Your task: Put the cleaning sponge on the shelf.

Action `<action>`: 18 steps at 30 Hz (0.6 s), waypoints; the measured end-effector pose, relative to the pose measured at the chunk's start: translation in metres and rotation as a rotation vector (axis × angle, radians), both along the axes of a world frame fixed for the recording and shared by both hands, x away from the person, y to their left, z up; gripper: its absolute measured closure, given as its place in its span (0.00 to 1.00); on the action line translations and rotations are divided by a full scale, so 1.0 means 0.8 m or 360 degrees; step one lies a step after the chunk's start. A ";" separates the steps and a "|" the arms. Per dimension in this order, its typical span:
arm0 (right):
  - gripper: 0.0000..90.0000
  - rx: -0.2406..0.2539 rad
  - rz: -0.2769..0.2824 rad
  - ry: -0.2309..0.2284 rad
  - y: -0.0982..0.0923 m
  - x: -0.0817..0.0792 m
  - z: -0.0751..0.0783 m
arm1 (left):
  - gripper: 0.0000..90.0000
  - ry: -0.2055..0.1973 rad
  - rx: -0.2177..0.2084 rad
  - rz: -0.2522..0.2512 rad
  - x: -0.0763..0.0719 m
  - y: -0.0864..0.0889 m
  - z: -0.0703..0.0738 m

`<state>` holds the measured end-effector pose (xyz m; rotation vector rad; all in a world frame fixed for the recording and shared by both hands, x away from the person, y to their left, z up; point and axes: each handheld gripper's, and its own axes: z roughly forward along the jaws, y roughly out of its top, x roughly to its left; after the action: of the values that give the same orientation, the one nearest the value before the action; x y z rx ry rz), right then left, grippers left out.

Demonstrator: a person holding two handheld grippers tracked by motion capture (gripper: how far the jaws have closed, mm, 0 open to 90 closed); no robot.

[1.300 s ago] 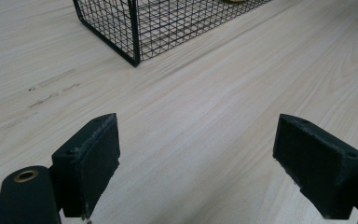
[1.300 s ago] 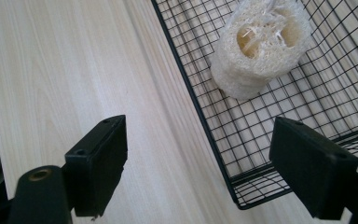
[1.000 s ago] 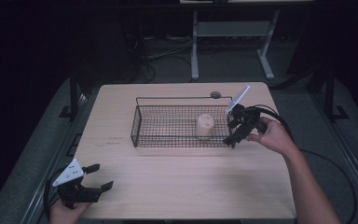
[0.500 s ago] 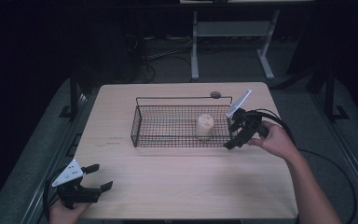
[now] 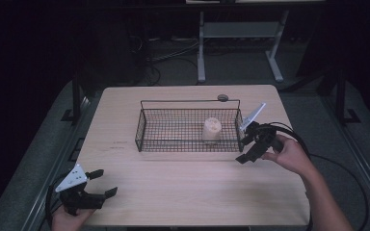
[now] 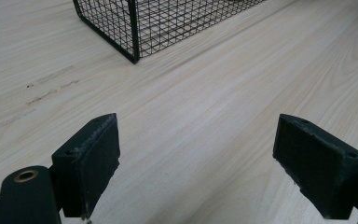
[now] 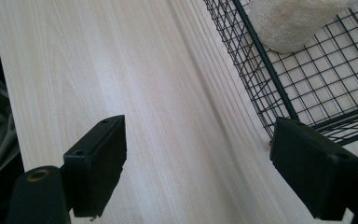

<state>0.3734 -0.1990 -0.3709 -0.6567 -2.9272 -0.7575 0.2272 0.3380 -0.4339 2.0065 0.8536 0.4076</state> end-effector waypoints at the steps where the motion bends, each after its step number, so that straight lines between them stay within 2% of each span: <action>1: 0.20 0.0002 -0.0002 -0.0003 -0.001 -0.001 0.000 | 0.15 0.0000 -0.0002 0.0002 0.000 0.000 0.000; 10: 0.20 0.0021 -0.0036 -0.0002 -0.014 -0.015 -0.007 | 0.15 -0.0002 0.0002 0.0004 -0.001 0.001 0.000; 18: 0.20 0.0027 -0.0052 0.0022 -0.023 -0.022 -0.022 | 0.15 -0.0001 -0.0001 0.0015 -0.003 0.003 0.000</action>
<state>0.3554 -0.2173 -0.3881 -0.7070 -2.9011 -0.7764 0.2250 0.3405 -0.4340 2.0026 0.8634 0.4132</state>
